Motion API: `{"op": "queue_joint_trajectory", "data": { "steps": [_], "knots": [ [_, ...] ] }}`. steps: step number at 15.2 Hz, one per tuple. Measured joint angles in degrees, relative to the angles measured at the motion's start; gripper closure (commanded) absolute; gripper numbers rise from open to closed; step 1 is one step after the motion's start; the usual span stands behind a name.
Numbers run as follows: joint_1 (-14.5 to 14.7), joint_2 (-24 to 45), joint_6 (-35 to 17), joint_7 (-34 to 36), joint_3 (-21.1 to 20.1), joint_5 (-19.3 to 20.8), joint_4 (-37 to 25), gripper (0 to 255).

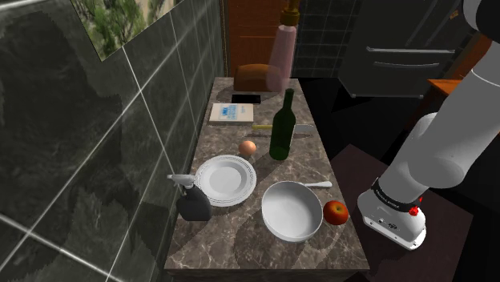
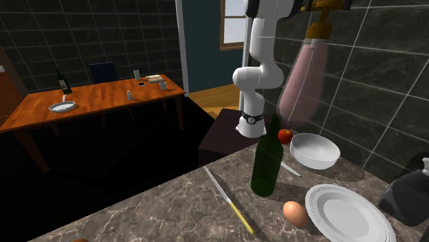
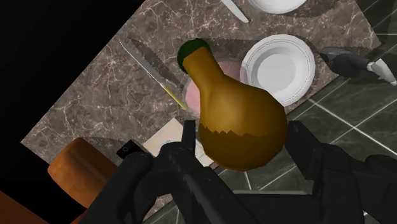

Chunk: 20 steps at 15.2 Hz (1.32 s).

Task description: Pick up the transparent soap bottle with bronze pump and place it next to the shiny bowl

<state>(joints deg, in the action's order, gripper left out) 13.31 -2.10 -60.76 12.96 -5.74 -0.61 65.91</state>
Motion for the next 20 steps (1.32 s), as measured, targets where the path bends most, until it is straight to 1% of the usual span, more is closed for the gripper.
{"op": "queue_joint_trajectory", "data": {
  "steps": [4, 5, 13, 20],
  "knots": [
    [3.0, 1.38, 5.34, 6.45, -3.3, -0.28, -6.8, 255],
    [3.37, 1.06, 5.63, 7.33, -3.7, -0.41, -6.79, 255],
    [3.13, -6.02, -2.89, 6.95, -3.26, -1.5, 8.82, 255],
    [2.97, -10.36, -9.35, 6.13, -2.79, -1.97, 19.58, 255]
  ]
}}
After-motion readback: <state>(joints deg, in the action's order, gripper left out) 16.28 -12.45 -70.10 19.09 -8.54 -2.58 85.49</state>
